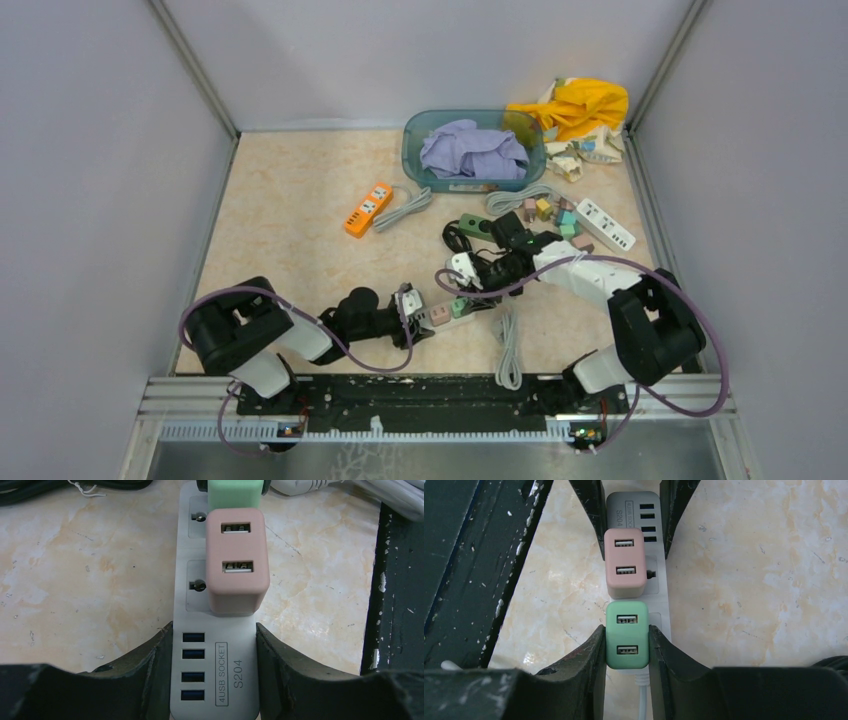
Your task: Pull the plug off the socket
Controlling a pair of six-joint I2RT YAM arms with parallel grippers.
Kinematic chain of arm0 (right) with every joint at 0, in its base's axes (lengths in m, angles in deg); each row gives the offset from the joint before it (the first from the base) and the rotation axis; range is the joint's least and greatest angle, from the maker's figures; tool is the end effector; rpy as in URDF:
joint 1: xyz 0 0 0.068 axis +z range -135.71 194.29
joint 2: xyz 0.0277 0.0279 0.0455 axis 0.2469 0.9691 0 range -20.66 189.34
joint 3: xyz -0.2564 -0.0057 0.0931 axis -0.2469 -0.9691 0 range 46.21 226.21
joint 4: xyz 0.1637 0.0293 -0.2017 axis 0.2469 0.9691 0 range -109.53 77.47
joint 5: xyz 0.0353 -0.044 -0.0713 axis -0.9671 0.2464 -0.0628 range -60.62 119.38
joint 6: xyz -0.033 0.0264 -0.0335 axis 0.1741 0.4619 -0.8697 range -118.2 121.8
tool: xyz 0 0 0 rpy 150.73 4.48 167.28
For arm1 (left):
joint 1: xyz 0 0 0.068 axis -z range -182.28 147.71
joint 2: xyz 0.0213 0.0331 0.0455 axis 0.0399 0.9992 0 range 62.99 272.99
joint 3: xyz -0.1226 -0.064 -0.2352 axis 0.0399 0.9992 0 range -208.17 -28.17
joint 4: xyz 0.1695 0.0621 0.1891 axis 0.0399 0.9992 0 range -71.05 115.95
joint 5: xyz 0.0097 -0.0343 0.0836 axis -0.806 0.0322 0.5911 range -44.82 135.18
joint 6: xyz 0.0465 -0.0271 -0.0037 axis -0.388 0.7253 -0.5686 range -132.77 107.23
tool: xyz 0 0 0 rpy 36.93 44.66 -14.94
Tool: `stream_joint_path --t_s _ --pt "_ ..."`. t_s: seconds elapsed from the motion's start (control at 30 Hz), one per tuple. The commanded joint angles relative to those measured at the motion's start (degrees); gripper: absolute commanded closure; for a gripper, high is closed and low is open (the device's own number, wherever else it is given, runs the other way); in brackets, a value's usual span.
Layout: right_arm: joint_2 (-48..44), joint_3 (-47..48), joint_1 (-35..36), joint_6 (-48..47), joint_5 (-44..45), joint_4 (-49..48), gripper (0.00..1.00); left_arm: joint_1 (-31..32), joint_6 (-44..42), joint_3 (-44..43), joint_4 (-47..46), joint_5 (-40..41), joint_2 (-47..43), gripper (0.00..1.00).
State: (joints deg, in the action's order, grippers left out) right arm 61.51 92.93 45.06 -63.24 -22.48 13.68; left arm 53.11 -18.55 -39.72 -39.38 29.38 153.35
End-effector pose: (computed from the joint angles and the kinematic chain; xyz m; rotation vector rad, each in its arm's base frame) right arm 0.2033 0.1535 0.1924 -1.8984 1.4234 0.9667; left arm 0.1223 -0.1943 0.1109 1.1826 1.6224 -0.8336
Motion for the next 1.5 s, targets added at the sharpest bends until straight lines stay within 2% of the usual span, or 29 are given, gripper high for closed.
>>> stream_joint_path --t_s 0.0,0.1,0.2,0.37,0.47,0.67,0.9,0.97,1.1,1.17,1.47 --pt "-0.3 0.8 -1.7 -13.2 -7.2 1.9 1.0 0.3 0.8 -0.1 0.6 -2.5 0.2 0.99" --pt "0.7 1.4 -1.5 -17.3 -9.0 5.5 1.0 0.3 1.1 -0.1 0.2 -2.7 0.4 0.99" --pt "0.1 0.5 0.4 -18.6 -9.9 5.3 1.0 0.3 1.4 0.0 -0.7 -3.0 1.1 0.99" --pt "-1.2 0.1 3.3 -3.8 -10.0 -5.1 1.0 0.3 1.5 -0.7 -0.8 -3.4 2.0 0.99" --pt "-1.1 1.6 3.0 -1.1 -7.4 -5.4 1.0 0.3 1.5 -0.6 -0.4 -3.2 1.7 0.99" --pt "-1.0 2.0 -2.2 -9.1 -9.6 0.6 1.0 0.2 1.0 -0.6 0.3 -3.0 1.4 0.99" --pt "-1.5 0.2 -2.8 -20.7 -13.2 6.4 1.0 0.0 0.9 -0.7 0.3 -3.2 1.3 0.99" --pt "-1.9 -0.4 -2.0 -20.1 -14.4 5.5 1.0 0.0 0.9 -0.8 0.3 -3.3 1.5 0.99" --pt "-2.9 -0.5 1.0 -9.0 -12.5 -1.8 1.0 0.0 1.0 -1.1 0.3 -3.5 1.8 0.99" --pt "-2.7 0.5 1.1 -6.6 -11.7 -2.2 1.0 0.0 1.0 -1.1 0.3 -3.5 1.7 0.99" --pt "-1.1 6.5 -3.6 -16.9 -7.9 12.0 1.0 0.0 0.9 -0.9 0.9 -3.4 1.5 0.99"
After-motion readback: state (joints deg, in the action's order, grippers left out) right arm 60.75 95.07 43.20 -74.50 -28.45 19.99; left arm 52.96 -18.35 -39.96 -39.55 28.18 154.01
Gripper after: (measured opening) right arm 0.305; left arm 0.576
